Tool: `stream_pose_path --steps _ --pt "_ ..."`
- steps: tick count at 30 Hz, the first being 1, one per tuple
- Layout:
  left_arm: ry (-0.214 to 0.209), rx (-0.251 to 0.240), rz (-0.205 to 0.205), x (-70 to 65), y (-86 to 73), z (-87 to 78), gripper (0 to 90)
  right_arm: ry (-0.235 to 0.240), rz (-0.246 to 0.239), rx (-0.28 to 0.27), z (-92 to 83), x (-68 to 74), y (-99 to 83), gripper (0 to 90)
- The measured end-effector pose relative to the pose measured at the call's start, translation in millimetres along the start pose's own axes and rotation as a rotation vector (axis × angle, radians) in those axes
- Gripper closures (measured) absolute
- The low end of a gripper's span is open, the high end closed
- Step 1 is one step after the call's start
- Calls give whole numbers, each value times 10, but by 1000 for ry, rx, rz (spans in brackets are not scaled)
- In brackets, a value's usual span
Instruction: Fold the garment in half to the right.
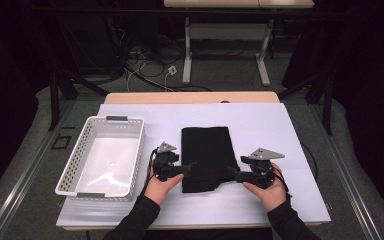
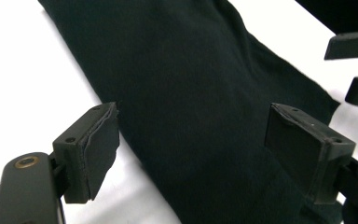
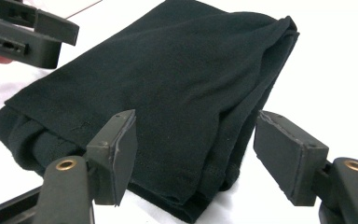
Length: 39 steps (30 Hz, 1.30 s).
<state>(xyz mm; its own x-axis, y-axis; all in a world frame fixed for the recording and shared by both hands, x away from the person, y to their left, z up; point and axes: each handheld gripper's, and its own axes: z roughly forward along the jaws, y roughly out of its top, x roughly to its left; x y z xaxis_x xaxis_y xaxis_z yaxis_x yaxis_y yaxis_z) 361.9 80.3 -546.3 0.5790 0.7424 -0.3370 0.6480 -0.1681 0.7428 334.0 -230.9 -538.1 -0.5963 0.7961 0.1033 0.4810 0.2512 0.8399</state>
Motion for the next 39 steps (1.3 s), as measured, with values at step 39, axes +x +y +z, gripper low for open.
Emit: stream_pose_path --steps 39 --pt "15 76 -76 -95 -240 12 348 -27 27 50 59 -80 -11 0"
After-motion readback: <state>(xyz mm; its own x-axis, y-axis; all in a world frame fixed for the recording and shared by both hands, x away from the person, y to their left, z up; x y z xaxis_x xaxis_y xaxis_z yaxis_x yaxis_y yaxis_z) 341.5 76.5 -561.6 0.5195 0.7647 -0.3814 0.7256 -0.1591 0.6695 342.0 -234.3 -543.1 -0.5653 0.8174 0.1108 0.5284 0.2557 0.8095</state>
